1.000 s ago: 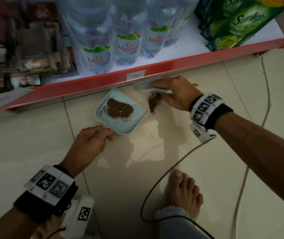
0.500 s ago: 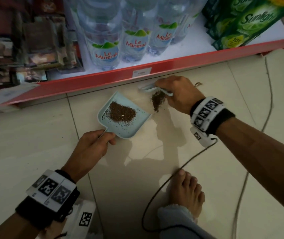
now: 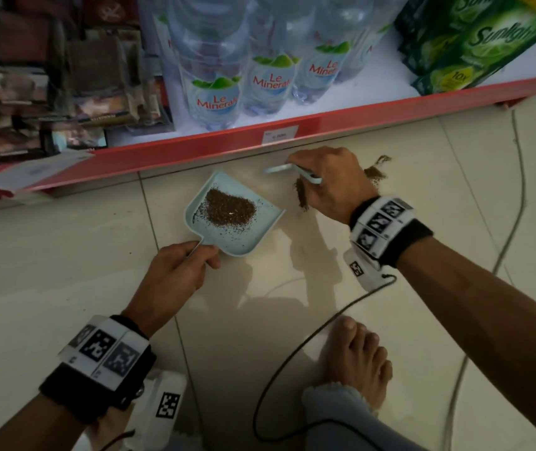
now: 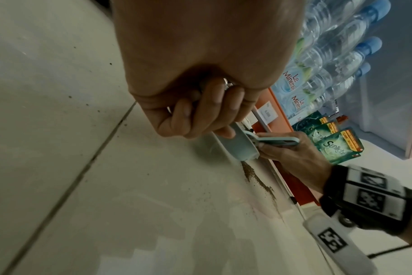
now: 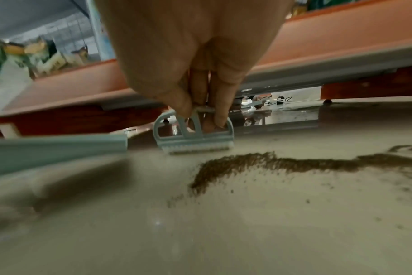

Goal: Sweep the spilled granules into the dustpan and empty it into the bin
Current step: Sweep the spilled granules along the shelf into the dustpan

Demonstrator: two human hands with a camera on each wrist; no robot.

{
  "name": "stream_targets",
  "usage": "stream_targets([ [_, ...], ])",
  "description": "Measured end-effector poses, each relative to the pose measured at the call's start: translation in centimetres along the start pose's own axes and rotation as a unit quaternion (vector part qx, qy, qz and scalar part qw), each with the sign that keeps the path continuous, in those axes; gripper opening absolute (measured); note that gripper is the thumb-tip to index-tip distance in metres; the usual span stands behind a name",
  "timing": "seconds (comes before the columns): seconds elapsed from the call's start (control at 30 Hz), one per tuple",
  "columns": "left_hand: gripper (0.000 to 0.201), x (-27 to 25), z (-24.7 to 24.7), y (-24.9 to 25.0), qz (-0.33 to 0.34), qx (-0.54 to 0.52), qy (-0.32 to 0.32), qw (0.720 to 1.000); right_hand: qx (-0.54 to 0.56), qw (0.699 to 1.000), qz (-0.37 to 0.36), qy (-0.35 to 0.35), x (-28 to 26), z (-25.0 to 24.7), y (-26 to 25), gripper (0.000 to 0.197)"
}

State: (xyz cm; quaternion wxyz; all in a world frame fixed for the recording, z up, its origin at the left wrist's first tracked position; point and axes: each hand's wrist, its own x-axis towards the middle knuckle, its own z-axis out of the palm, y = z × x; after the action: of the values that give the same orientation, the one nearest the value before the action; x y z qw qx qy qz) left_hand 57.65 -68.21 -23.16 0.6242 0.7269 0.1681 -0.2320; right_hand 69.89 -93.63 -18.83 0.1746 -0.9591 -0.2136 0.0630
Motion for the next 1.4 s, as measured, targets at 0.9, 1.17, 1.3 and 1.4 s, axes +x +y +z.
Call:
stream_targets([
  [0.9, 0.034, -1.1, -1.0, -0.5, -0.026, -0.020, 0.014, 0.999, 0.054, 0.995, -0.083, -0.029, 1.2, 1.3, -0.4, 0.051],
  [1.17, 0.034, -1.1, -0.1, -1.0, -0.007, -0.013, -0.004, 1.000, 0.026, 0.993, -0.091, 0.071, -3.3, -3.6, 5.8, 0.032],
  [1.3, 0.035, -0.4, 0.6, -0.2, 0.010, -0.001, -0.020, 1.000, 0.024, 0.994, -0.004, 0.102, -0.6, -1.9, 4.1, 0.045],
  [1.4, 0.035, 0.0, 0.7, 0.2, 0.013, -0.004, -0.011, 1.000, -0.006, 1.000, 0.008, 0.026, -1.7, -1.1, 4.3, 0.046],
])
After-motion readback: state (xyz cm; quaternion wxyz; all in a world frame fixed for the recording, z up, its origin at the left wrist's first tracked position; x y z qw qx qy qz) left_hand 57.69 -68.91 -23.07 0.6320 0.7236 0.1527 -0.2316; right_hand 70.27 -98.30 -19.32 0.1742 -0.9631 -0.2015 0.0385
